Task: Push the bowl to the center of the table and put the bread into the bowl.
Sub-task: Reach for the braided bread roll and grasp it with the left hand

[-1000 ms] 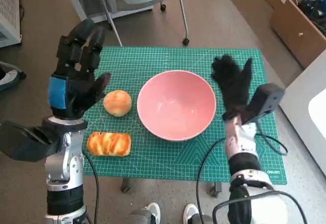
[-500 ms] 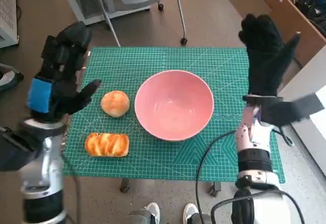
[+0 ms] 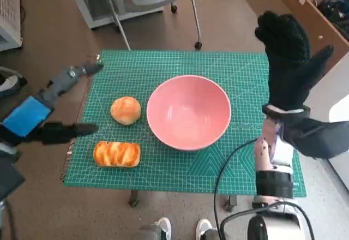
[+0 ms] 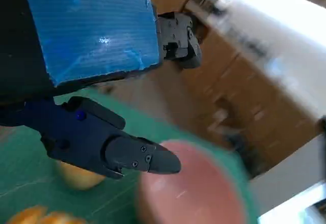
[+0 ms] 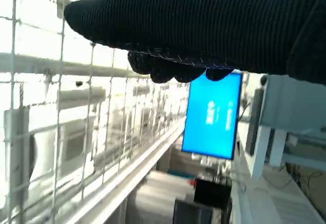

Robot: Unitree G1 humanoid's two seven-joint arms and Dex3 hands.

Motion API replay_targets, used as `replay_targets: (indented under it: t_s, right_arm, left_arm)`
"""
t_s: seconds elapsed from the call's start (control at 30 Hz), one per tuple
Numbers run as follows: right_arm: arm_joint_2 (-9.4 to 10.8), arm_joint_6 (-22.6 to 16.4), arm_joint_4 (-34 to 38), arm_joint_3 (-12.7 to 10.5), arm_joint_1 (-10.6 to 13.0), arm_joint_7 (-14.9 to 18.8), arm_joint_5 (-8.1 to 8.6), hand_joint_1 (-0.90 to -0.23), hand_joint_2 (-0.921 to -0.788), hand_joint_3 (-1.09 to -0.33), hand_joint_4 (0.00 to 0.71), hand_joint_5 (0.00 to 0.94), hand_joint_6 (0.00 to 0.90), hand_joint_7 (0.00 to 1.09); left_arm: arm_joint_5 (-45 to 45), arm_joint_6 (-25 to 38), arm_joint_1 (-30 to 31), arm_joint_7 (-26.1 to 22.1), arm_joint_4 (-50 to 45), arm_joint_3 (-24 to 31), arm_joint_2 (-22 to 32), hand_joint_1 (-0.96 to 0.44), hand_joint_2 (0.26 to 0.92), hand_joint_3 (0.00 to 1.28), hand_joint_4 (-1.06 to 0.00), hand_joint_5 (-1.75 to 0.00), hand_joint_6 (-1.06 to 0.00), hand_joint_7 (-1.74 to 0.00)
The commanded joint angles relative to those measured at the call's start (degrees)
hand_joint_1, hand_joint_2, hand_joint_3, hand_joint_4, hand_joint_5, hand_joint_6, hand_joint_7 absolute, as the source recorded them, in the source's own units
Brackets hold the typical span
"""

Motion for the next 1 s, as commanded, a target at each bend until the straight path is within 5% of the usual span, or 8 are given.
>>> replay_targets:
  t_s: [0.03, 0.43, 1.0]
  right_arm:
    - [0.61, 1.70, 0.04, 0.48, 1.45, 0.49, 0.83, -0.521, -0.921, -0.603, 0.375, 0.014, 0.219, 0.48]
    - [1.09, 4.77, 0.26, 0.43, 0.97, 1.63, 2.50, -0.515, -0.921, -0.582, 0.381, 0.012, 0.227, 0.47]
    - [0.94, 7.14, -0.31, 0.06, 0.98, 2.12, 3.31, -0.518, -0.921, -0.541, 0.379, 0.005, 0.257, 0.46]
  left_arm:
    - [2.62, 2.67, 2.10, -3.47, -2.02, -2.85, 3.75, -0.30, 0.791, 0.01, -0.13, -0.02, -0.16, -0.32]
    - [6.42, 6.26, 3.70, -9.83, -0.50, -11.06, 6.99, -0.15, 0.764, 0.00, -0.12, 0.00, -0.27, -0.06]
    - [18.00, 1.93, 1.24, -5.44, 9.12, -23.87, 1.33, -0.22, 0.770, 0.00, -0.13, 0.00, -0.29, -0.03]
